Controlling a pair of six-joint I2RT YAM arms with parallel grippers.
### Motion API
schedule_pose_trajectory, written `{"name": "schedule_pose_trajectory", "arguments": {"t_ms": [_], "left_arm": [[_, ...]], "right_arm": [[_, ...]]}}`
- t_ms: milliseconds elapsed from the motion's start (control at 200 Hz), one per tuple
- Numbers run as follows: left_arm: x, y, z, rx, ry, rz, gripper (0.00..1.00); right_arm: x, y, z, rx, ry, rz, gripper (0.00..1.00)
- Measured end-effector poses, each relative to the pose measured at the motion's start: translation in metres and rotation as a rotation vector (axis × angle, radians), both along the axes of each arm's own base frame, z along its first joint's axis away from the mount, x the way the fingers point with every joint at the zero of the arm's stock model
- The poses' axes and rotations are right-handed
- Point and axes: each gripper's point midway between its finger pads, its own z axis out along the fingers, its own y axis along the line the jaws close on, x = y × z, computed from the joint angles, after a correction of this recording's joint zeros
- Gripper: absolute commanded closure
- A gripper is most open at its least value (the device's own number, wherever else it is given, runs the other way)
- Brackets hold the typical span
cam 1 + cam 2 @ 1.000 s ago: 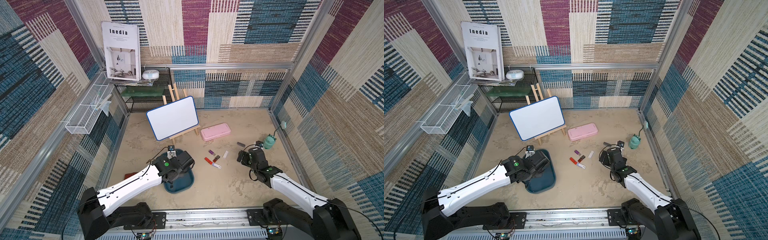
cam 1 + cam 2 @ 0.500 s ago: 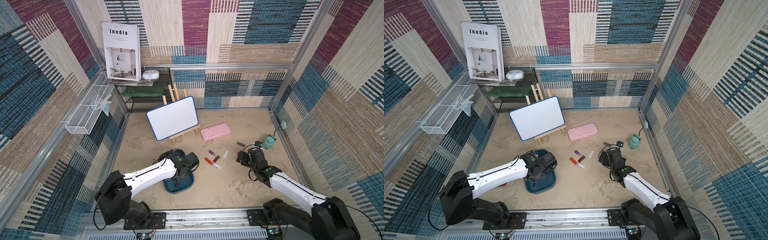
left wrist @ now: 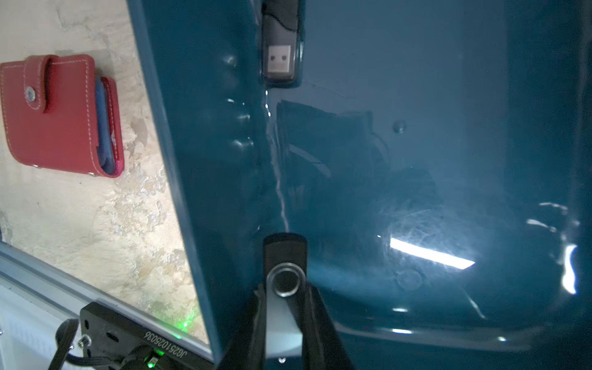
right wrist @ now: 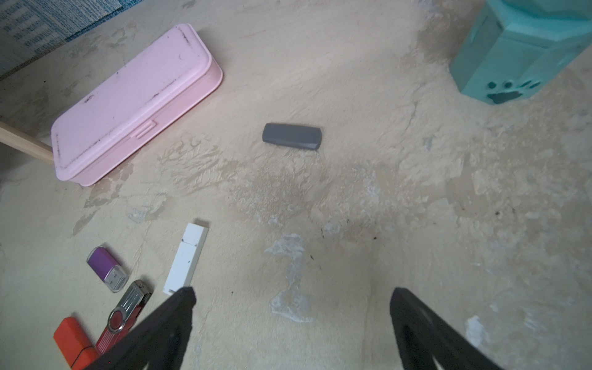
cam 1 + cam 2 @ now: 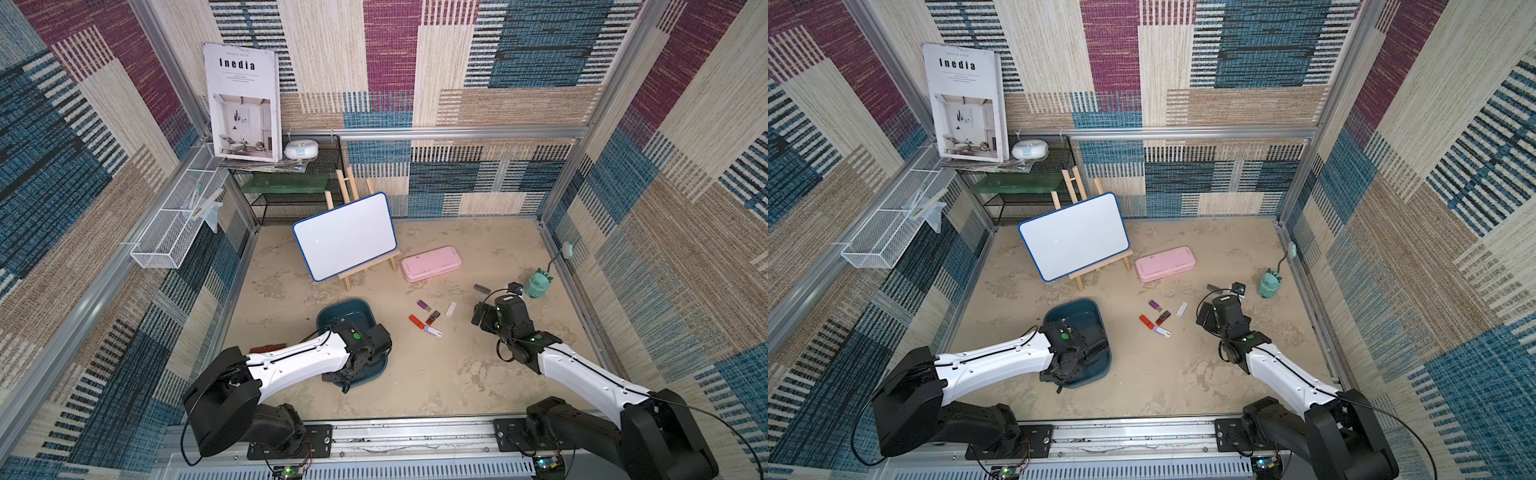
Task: Put the usb flash drive into the storage box
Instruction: Move the storage box to the center of the board.
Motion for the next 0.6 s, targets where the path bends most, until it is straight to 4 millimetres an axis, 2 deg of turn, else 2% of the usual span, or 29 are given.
{"name": "schedule_pose_trajectory", "arguments": {"t_ms": [351, 501, 596], "left_arm": [[0.005, 0.032, 0.013, 0.054, -0.017, 0.069, 1.00], [0.007, 0.040, 0.016, 0.067, -0.008, 0.070, 1.00], [0.009, 0.039, 0.019, 0.066, -0.003, 0.061, 1.00]], "right_arm": [[0.000, 0.001, 0.000, 0.004, 0.002, 0.004, 0.00], [0.000, 0.001, -0.001, 0.006, 0.003, 0.003, 0.00], [0.000, 0.001, -0.001, 0.005, 0.005, 0.003, 0.00]]}}
